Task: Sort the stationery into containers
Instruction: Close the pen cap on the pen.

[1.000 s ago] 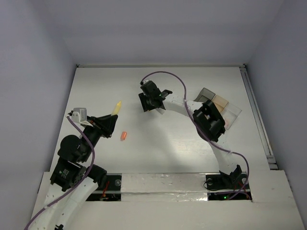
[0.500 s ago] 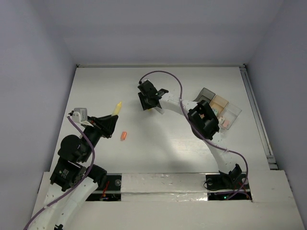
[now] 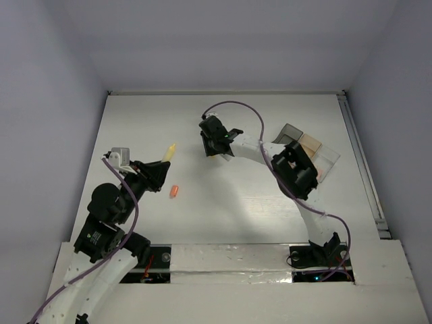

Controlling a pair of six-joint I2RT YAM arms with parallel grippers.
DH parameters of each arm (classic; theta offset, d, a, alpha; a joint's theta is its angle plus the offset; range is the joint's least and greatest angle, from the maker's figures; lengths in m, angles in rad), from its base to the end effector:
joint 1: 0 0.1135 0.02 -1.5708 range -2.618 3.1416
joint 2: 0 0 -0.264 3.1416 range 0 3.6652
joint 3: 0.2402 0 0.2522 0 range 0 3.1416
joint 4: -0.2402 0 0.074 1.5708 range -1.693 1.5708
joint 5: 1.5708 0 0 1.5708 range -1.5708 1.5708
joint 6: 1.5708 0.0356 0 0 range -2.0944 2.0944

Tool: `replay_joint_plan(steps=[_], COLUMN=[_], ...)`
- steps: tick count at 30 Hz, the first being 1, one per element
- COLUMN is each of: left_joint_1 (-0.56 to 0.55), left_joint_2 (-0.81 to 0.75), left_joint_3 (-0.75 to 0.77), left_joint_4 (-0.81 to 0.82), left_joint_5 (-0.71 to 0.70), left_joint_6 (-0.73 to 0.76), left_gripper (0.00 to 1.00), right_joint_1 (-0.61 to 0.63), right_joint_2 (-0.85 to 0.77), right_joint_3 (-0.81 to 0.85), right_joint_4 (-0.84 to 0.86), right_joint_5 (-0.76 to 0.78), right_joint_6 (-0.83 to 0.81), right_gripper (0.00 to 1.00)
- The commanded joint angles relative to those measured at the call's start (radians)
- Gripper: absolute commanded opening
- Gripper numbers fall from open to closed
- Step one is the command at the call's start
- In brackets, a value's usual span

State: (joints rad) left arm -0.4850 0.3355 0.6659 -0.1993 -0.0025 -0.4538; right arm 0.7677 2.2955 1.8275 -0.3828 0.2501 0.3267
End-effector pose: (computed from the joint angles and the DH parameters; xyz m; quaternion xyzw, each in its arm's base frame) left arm 0.0811 -0.0426 0.3510 0.0094 0.6592 -0.3394 0.6710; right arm 0.3747 0.3494 0.1726 -0.1602 0.9157 0.0822 0.3592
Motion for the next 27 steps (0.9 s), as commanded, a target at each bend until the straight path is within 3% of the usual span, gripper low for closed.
replay_joint_plan(steps=[1,5,8,15,27], left_joint_1=[-0.006,-0.006,-0.006,-0.015,-0.332], left_joint_2=[0.034,0.062,0.086,0.137,0.263], left_joint_3=[-0.009,-0.023,-0.046,-0.129,-0.288], left_joint_4=[0.066,0.08,0.112,0.271,0.609], left_joint_5=[0.027,0.012,0.012,-0.034,-0.399], left_joint_6=[-0.012,-0.04,-0.068,-0.131,-0.045], left_gripper=[0.0,0.0,0.0,0.0,0.0], right_joint_1=[0.01,0.01,0.01,0.01,0.01], right_joint_2=[-0.284,-0.473,-0.559,-0.63,-0.706], right_joint_3=[-0.118,-0.334,-0.407,-0.562,-0.75], right_joint_4=[0.228,0.383,0.496,0.648,0.748], right_joint_5=[-0.02,-0.086,-0.152,-0.202,-0.166], right_joint_6=[0.099,0.202,0.296,0.466,0.563], right_gripper=[0.04,0.03,0.03,0.0,0.0])
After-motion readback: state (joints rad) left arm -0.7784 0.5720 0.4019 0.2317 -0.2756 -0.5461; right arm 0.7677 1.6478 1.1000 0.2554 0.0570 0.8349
